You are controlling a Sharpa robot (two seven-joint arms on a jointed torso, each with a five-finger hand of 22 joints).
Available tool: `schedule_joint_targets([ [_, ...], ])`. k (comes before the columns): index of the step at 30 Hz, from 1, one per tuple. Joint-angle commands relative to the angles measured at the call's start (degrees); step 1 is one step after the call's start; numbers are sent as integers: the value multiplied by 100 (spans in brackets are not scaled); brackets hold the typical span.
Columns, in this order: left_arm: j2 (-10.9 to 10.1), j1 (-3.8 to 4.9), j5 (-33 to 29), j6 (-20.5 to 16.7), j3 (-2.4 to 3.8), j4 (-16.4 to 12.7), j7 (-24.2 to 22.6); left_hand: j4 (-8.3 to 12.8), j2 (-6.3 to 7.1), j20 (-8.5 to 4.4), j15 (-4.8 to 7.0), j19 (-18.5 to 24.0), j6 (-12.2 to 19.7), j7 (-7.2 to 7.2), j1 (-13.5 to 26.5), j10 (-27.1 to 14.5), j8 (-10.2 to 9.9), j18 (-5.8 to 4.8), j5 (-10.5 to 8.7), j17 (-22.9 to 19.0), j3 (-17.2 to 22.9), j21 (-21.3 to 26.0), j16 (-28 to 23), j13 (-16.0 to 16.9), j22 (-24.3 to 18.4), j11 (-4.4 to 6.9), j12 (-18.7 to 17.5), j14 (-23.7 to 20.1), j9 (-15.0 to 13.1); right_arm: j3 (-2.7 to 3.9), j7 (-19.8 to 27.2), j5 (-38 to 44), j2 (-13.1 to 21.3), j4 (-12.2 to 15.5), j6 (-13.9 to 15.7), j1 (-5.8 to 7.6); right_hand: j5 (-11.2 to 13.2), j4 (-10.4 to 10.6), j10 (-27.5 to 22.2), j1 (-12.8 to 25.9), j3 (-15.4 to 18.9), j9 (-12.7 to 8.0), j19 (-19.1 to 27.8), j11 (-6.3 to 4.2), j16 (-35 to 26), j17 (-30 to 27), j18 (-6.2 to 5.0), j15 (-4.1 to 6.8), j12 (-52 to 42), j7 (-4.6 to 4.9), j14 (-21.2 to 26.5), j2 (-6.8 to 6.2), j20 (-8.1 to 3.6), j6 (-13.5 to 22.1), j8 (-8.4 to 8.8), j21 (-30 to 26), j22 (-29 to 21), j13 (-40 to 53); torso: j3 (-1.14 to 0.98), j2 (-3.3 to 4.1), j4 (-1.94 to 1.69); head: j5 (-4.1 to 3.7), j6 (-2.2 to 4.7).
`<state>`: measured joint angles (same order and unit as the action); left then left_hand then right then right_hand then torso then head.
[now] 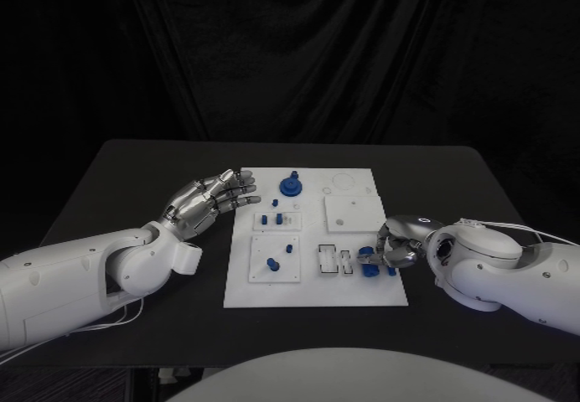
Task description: Assemble the parts on the task board
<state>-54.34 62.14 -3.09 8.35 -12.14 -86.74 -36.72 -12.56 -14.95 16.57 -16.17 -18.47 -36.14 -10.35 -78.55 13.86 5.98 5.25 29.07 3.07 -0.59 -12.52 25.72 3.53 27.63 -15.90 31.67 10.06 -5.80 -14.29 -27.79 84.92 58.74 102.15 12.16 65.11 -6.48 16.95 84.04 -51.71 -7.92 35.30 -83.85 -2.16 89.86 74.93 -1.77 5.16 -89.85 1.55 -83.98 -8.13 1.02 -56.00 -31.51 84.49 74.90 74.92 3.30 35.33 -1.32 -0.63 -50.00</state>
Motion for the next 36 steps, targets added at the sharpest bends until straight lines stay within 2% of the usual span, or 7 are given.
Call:
schedule_joint_targets([
  [1, 11, -11, 5, 65, 4, -6, -40, -6, 41, 0, -1, -28, -31, -212, 11, 49, 31, -90, 18, 5, 27, -35, 23, 6, -8, 7, 24, 35, -7, 3, -192, 104, -26, -15, -189, -32, -102, 1, 596, -81, -47, 19, -400, -30, 14, 1507, 40, 57, -15, -20, -602, 56, -38, -23, 31, -7, 1330, 1508, -2, 0, 1, 7, 0],
  [19, 22, -14, 5, 81, 4, -4, -23, -3, 44, -1, -1, -28, -17, -215, 11, 44, 27, -91, 18, 3, 33, -34, 15, 4, -9, 9, 12, 31, -4, 5, -341, 107, -279, -241, -438, -114, -658, -31, 596, -434, -183, -5, -375, 9, 5, 1489, 32, 26, -15, 28, -598, 235, -12, 27, 320, -24, 1318, 1508, -1, -2, -2, 0, 0],
  [20, 22, -14, 5, 83, 4, -4, -23, -3, 44, -1, -1, -28, -17, -215, 11, 44, 27, -91, 18, 3, 33, -34, 15, 4, -9, 9, 12, 31, -4, 5, -340, 107, -289, -250, -441, -117, -956, -81, 596, -618, -248, -4, -372, 10, 5, 1489, 30, 28, -15, 26, -598, 248, -11, 21, 362, -28, 1316, 1508, 0, -3, -3, 2, 0],
  [23, 20, -15, 5, 84, 4, -3, -21, -3, 44, -1, -1, -28, -17, -215, 11, 44, 27, -91, 18, 3, 33, -34, 15, 4, -9, 9, 12, 31, -4, 5, -332, 84, -313, -273, -447, -124, -1444, -161, 596, -902, -353, 3, -368, 6, 0, 1479, 29, 30, -15, 24, -596, 259, -11, 3, 424, -27, 1315, 1508, -1, -3, 0, 8, 0],
  [31, 20, -19, 5, 92, 4, 1, -21, -2, 47, -1, -1, -27, -10, -218, 11, 42, 25, -92, 17, 3, 39, -33, 16, 3, -10, 7, 10, 30, -2, 6, -183, -122, -354, -325, -267, -130, -2282, -317, 596, -1296, -556, 60, -364, -18, -3, 1474, 29, 47, -15, -5, -595, 221, -22, -47, 509, -21, 1315, 1508, -1, -4, -3, 18, 0],
  [34, 22, -20, 5, 96, 4, 4, -21, -2, 47, -1, -1, -27, -10, -218, 11, 42, 25, -92, 17, 3, 39, -33, 16, 3, -10, 7, 10, 30, -2, 6, -67, -396, -360, -336, -73, -131, -2890, -489, 596, -1552, -727, 139, -379, -51, 12, 1503, 38, 76, -15, -41, -602, 183, -46, -73, 472, 17, 1327, 1508, 0, -5, -2, 25, 0],
  [36, 23, -21, 5, 97, 4, 6, -20, -2, 47, -1, -1, -27, -10, -218, 11, 42, 25, -92, 17, 3, 39, -33, 16, 3, -10, 7, 10, 30, -2, 6, 3, -625, -360, -337, 56, -131, -3092, -557, 596, -1624, -803, 198, -385, -63, 14, 1507, 41, 85, -15, -54, -602, 167, -56, -75, 438, 32, 1332, 1508, 0, -3, -1, 28, 0],
])
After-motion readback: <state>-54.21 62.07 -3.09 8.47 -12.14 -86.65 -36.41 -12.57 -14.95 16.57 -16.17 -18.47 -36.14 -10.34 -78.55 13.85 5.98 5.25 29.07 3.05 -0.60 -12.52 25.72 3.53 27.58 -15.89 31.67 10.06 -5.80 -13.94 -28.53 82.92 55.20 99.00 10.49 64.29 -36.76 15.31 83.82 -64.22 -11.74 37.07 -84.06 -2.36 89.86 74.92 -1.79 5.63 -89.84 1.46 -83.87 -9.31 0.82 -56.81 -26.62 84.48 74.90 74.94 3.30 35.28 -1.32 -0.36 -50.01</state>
